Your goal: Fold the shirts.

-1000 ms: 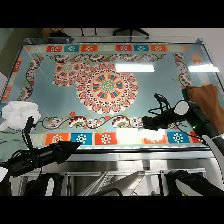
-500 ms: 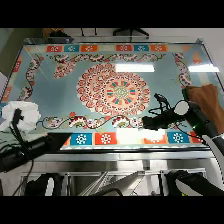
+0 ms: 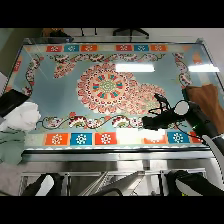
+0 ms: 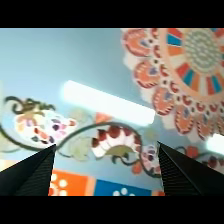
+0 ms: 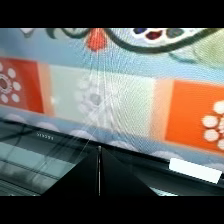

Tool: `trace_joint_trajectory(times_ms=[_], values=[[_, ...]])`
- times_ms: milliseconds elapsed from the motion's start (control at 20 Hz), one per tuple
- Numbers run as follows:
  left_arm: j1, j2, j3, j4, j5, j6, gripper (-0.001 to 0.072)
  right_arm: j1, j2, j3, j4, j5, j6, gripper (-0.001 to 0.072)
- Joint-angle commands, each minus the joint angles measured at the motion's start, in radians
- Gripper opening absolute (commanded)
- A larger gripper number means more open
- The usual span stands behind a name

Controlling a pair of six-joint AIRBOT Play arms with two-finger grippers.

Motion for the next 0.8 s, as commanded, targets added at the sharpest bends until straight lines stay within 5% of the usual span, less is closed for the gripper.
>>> trace_joint_trajectory(times_ms=[0, 400, 650, 700, 750], values=[[0.204, -0.236, 0.109, 0.074, -0.012, -0.021, 0.0700, 0.000, 0.001, 0.000, 0.000, 0.000, 0.001, 0.0022], [0.365, -0.553, 0.109, 0.069, 0.212, 0.073, 0.0701, 0.000, 0.000, 0.000, 0.000, 0.000, 0.001, 0.0022], [0.309, -0.734, 0.206, 0.066, 0.179, 0.096, 0.0697, 0.000, 0.000, 0.000, 0.000, 0.000, 0.001, 0.0022], [0.288, -0.755, 0.222, 0.065, 0.164, 0.096, 0.0490, 0.000, 0.000, 0.000, 0.000, 0.000, 0.001, 0.0023], [0.269, -0.767, 0.243, 0.061, 0.140, 0.097, 0.0069, 0.000, 0.000, 0.000, 0.000, 0.000, 0.001, 0.0022]])
